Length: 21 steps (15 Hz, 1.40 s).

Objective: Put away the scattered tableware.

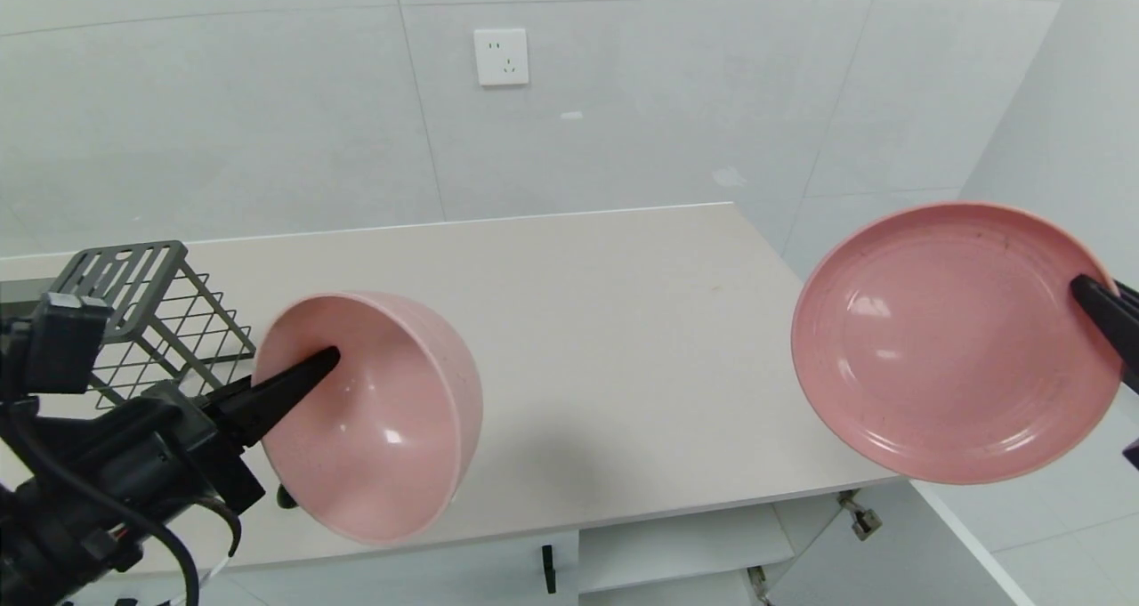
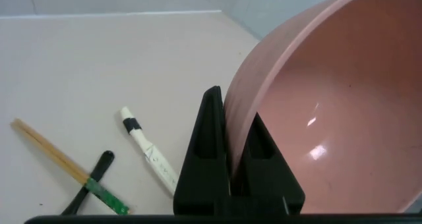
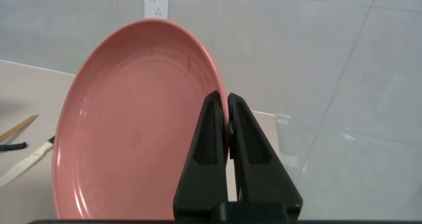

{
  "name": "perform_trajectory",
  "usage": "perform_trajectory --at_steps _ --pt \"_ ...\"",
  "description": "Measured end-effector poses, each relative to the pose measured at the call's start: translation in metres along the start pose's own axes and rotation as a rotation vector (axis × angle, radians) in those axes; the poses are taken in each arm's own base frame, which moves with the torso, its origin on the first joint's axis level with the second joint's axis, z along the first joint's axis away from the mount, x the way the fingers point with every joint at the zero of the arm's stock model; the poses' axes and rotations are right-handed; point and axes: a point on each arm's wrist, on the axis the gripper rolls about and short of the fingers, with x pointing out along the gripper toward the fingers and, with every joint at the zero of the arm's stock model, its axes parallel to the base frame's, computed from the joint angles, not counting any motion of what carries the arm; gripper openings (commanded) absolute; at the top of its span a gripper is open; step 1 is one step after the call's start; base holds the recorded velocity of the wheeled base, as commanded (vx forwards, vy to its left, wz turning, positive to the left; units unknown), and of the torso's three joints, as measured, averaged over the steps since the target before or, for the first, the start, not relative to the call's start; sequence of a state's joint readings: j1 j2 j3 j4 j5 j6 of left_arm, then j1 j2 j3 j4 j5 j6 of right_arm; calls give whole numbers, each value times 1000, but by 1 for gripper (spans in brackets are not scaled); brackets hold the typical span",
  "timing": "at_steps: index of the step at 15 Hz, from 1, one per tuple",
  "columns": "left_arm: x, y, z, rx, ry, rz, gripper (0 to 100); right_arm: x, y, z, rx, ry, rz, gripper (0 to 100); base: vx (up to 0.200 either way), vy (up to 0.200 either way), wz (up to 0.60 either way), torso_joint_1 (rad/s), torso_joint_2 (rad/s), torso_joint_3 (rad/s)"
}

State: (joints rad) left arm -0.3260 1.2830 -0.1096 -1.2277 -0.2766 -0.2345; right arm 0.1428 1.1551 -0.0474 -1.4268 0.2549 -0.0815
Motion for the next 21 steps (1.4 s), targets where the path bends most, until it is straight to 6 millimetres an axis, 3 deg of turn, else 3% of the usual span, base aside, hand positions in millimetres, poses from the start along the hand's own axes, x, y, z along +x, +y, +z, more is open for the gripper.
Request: perform_trajectory --at_steps 6,9,15,21 --pt "-7 1 -5 227 -23 69 0 -1 13 -8 32 33 89 0 0 0 0 0 0 0" --pt "-12 4 -6 367 -35 293 0 1 13 -6 33 19 103 0 0 0 0 0 0 0" --pt "-4 -8 13 265 -196 230 0 10 18 -4 43 6 148 0 0 0 0 0 0 0" --pt "0 -21 8 248 -179 136 0 16 17 -4 42 -7 149 0 -200 0 0 1 1 2"
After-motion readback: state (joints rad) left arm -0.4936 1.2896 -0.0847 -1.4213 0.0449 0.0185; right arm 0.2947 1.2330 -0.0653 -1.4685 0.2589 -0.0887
